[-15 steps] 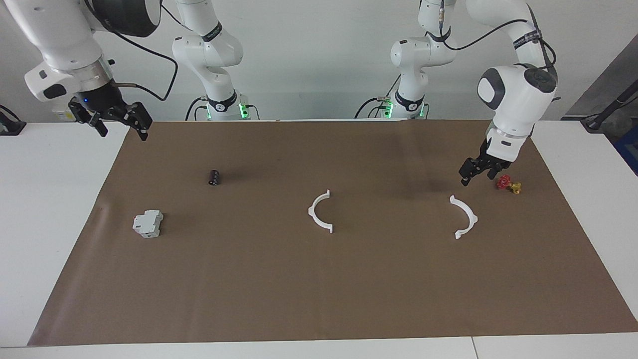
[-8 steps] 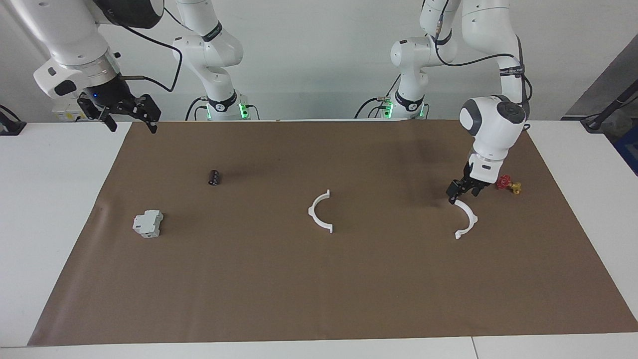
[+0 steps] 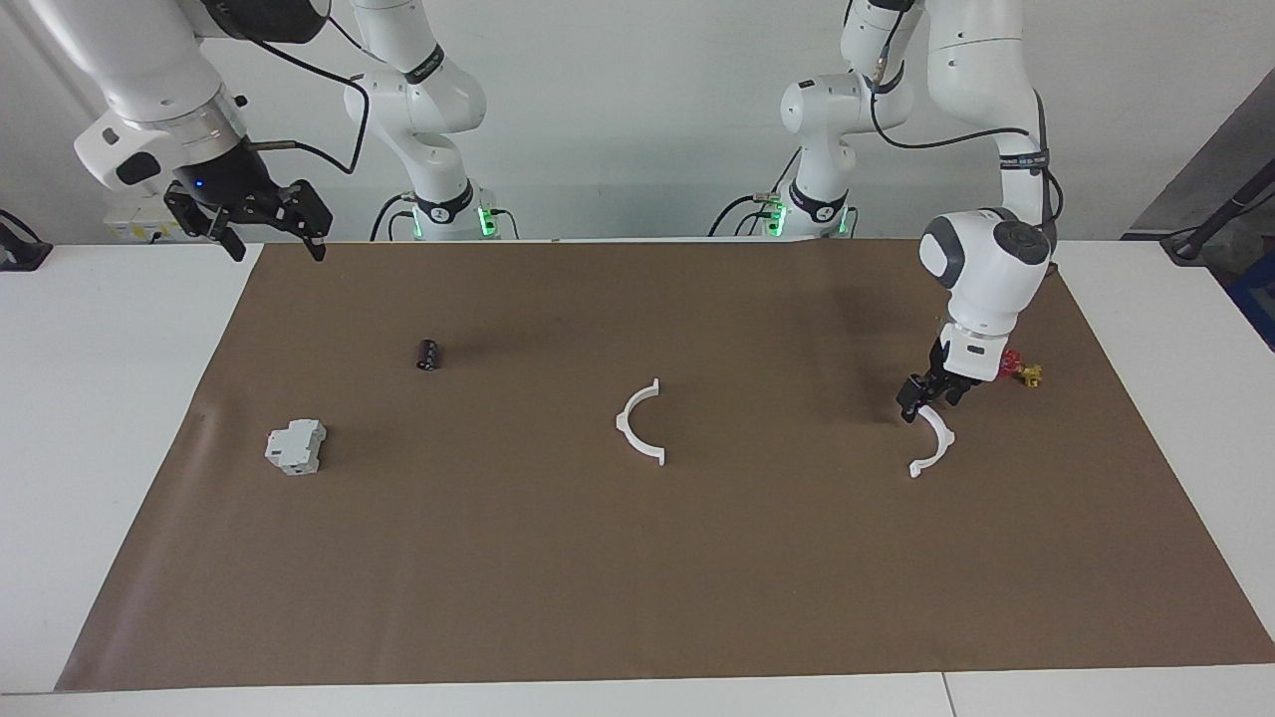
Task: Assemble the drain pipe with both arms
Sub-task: 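Reach and grasp the other white clamp half with the left gripper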
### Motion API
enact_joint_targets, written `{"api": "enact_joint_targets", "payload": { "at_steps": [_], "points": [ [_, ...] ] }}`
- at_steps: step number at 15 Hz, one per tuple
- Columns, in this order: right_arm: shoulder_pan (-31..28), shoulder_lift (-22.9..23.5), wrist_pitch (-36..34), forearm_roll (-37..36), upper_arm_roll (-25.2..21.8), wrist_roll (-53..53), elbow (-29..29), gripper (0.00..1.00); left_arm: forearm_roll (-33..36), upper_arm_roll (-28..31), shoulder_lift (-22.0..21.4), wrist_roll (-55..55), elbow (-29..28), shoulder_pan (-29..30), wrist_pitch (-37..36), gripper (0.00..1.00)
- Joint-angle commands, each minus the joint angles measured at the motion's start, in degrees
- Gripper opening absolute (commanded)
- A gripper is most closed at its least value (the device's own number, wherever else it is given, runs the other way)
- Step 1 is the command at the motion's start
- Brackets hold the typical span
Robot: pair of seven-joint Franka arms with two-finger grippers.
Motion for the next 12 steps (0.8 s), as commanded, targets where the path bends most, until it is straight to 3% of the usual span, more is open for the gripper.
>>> {"api": "enact_joint_targets", "payload": {
  "at_steps": [1,6,7,9,11,12],
  "points": [
    [0.48,0.07,-0.42,-0.71,0.01,-0.61,0.03,1.00,0.31,-0.16,0.81,0.15,0.86,0.60,0.74,1.00],
    [0.13,-0.11,0.37,-0.27,0.01,-0.61,-0.59,1.00,0.31,-0.16,1.60,-0.29,1.38,0.25,0.92,1.00],
    [0.22,-0.11,0.37,-0.27,0.01,-0.53,-0.59,1.00,0.31,-0.16,1.61,-0.55,1.47,-0.02,0.92,0.95],
    [0.22,-0.11,0.46,-0.27,0.01,-0.09,-0.59,1.00,0.31,-0.16,1.61,-0.55,1.48,-0.02,0.92,0.61],
    [-0.13,-0.28,0.46,-0.10,0.01,0.53,-0.85,1.00,0.31,-0.16,1.69,-0.20,2.43,0.07,0.04,0.02],
    [-0.13,-0.37,0.46,-0.10,0.01,0.62,-0.94,1.00,0.31,-0.16,2.04,0.06,2.79,-0.11,-0.31,0.00]
  ]
}}
